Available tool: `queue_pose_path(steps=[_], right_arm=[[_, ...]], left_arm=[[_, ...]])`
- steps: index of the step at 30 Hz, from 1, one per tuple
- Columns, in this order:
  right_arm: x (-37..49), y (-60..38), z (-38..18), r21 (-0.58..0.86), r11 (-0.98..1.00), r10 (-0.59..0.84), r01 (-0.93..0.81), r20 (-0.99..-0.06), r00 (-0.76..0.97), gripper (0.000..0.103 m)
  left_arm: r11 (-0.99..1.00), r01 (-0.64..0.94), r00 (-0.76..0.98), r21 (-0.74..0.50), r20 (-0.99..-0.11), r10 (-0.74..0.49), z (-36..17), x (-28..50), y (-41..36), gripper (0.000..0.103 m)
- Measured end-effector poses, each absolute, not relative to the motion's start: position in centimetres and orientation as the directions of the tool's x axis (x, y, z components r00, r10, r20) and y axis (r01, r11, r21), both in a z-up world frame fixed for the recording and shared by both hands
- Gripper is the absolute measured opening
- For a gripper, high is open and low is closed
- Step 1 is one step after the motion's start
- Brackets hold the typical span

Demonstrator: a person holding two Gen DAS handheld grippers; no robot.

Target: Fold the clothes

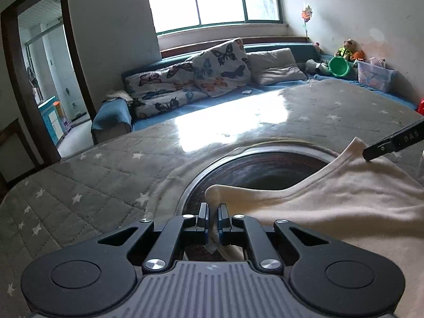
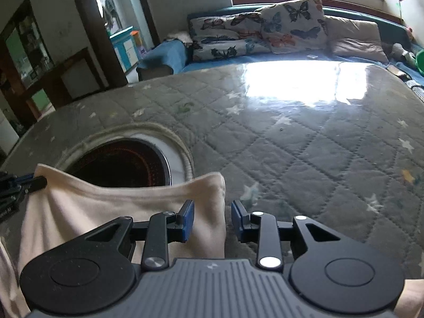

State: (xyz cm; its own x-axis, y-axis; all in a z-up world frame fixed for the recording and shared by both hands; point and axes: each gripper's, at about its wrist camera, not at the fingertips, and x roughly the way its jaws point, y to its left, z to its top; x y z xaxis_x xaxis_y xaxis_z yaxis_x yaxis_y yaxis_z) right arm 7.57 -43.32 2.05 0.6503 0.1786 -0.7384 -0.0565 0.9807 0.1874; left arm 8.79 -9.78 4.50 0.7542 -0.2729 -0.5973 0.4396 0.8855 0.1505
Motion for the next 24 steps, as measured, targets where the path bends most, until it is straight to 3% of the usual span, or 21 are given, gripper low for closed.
queue_pose_path(steps=[3, 6, 9, 19, 24], right_arm=[[8.0, -42.5, 2.0, 0.153, 0.984, 0.172, -0.087, -0.738, 0.653, 0.030], [8.9, -41.5, 2.0, 0.107, 0.988, 0.155, -0.113, -0.741, 0.654, 0.012], [10.2, -40.3, 2.2, 0.074, 0.988, 0.145, -0.134, -0.733, 0.665, 0.004], [16.0, -37.9, 3.6, 0.074, 0.987, 0.155, -0.143, -0.683, 0.714, 0.004], [16.3, -37.1, 4.1, 0.038, 0.986, 0.145, -0.164, -0.689, 0.710, 0.012]], left_arm=[[0.888, 0.436, 0.748, 0.148, -0.608, -0.266, 4.0, 9.2, -9.4, 0.007], [0.890, 0.429, 0.749, 0.158, -0.612, -0.252, 3.7, 9.5, -9.1, 0.007], [0.895, 0.411, 0.759, 0.176, -0.610, -0.228, 3.7, 10.3, -8.6, 0.007], [0.918, 0.301, 0.802, 0.257, -0.589, -0.099, 4.2, 15.7, -7.2, 0.007], [0.928, 0.290, 0.783, 0.233, -0.615, -0.090, 3.8, 16.3, -6.7, 0.012]])
